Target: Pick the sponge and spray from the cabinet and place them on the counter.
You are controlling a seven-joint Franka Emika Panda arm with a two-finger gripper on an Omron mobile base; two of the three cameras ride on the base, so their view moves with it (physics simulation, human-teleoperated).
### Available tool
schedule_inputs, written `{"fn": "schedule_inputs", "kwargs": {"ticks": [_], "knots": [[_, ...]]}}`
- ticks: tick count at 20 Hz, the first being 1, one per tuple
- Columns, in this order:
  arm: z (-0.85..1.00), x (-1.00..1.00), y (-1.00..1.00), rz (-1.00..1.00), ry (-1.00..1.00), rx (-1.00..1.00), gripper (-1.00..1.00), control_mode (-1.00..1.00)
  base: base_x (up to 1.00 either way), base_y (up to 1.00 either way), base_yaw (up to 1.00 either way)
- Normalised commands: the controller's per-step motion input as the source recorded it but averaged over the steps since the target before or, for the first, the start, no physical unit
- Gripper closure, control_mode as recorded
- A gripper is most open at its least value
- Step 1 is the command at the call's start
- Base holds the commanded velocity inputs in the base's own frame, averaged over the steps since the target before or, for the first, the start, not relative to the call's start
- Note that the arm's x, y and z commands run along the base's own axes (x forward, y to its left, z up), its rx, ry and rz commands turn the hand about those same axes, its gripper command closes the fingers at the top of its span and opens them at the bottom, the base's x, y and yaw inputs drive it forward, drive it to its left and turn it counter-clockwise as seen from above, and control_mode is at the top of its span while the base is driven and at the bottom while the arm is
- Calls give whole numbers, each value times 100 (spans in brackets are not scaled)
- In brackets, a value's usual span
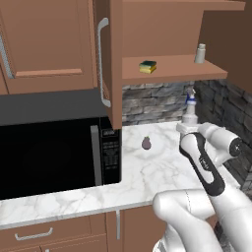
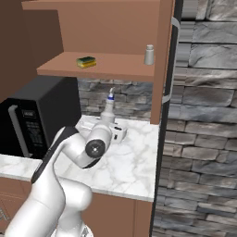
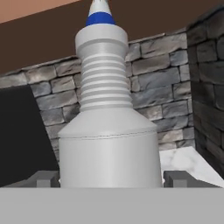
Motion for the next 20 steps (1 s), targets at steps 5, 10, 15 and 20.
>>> {"fn": "schedule_inputs", "kwargs": {"ticks": [5, 10, 15, 20], "knots": [[-59, 48, 2, -5, -6, 0, 100, -100, 0, 0, 0], [-59, 47, 8, -6, -6, 0, 100, -100, 0, 0, 0], [-61, 46, 14, -6, -7, 0, 100, -100, 0, 0, 0], [-54, 37, 7, -5, -8, 0, 100, -100, 0, 0, 0]]}}
